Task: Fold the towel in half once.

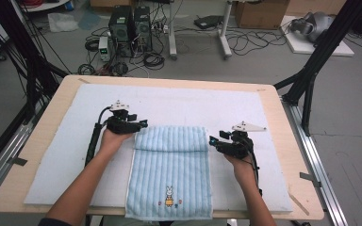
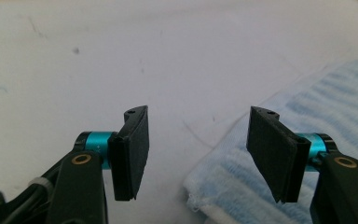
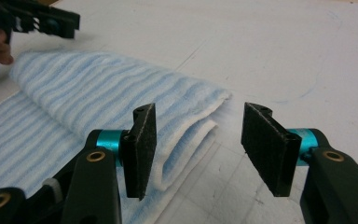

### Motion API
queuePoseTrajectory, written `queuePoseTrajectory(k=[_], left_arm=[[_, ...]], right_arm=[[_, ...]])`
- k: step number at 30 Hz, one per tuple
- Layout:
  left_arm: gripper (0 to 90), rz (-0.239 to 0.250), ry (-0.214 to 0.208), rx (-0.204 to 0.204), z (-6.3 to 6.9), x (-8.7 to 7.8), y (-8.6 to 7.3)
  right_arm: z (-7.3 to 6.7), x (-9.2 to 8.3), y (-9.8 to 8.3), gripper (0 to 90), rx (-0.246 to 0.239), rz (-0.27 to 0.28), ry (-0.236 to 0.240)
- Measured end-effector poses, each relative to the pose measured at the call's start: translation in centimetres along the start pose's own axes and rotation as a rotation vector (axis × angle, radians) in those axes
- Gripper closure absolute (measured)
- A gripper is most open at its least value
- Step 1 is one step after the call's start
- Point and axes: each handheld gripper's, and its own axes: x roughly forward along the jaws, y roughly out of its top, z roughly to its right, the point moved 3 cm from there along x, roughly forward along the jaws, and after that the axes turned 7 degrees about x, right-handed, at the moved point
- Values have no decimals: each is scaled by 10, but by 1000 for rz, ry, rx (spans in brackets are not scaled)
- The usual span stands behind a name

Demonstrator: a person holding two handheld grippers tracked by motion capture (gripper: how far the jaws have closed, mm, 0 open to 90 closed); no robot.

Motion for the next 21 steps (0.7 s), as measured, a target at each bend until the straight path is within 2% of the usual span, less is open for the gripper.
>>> queuePoseTrajectory(k=[2,4,6,7,9,11,13,16,20,21], left_arm=[[398,-45,11,49,4,5,-4],[424,-54,45,96,9,6,-3],[474,-60,54,130,12,7,-3],[519,-60,48,149,14,7,-3],[665,-52,16,187,18,8,-3],[770,-50,9,217,21,7,-2],[835,-42,-1,204,20,6,-2],[839,-19,-28,154,16,4,-1],[846,36,-51,122,13,-3,4],[847,56,-57,104,13,-5,5]], right_arm=[[1,-1,0,444,-2,1,1],[2,-2,1,443,-1,3,2],[4,-3,1,443,0,5,0],[5,-3,1,443,2,6,-2],[8,-5,1,442,6,11,-5],[9,-6,1,439,14,10,-10],[11,-6,1,438,19,10,-15],[11,-5,1,432,16,5,-16],[11,-2,0,423,15,-2,-23],[11,-2,0,418,16,-2,-29]])
